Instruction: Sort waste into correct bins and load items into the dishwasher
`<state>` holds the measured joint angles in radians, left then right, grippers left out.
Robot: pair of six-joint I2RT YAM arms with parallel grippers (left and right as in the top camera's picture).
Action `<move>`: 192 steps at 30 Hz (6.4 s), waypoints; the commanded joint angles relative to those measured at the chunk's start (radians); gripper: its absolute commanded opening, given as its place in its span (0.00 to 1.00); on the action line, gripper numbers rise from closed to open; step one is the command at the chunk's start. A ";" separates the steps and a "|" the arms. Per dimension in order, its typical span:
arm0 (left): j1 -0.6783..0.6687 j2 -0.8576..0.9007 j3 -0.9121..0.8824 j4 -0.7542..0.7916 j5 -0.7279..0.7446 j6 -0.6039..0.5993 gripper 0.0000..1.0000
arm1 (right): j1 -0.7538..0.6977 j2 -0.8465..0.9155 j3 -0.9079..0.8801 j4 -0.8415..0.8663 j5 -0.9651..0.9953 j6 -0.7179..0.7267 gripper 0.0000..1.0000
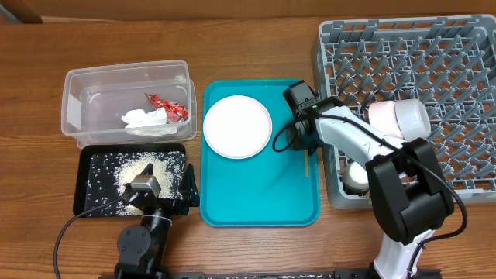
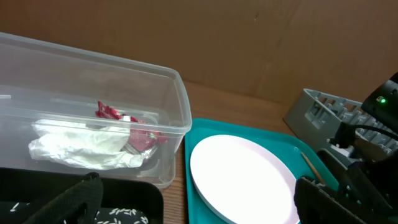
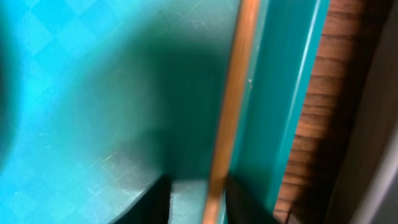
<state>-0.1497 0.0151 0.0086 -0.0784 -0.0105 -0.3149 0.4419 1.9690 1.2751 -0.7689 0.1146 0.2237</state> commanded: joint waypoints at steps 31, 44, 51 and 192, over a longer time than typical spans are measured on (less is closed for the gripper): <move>0.005 -0.010 -0.004 0.002 0.011 -0.011 1.00 | -0.165 -0.244 0.102 -0.104 0.274 -0.058 0.04; 0.005 -0.010 -0.004 0.001 0.011 -0.011 1.00 | -0.006 -0.299 0.142 -0.152 0.119 -0.093 0.45; 0.005 -0.010 -0.004 0.002 0.011 -0.011 1.00 | 0.104 -0.256 0.131 -0.100 -0.065 0.042 0.47; 0.005 -0.010 -0.004 0.001 0.011 -0.011 1.00 | -0.437 -1.863 -0.882 0.396 -0.416 -0.071 1.00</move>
<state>-0.1497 0.0151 0.0086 -0.0788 -0.0105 -0.3153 0.0269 0.1654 0.4751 -0.4191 -0.1738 0.1650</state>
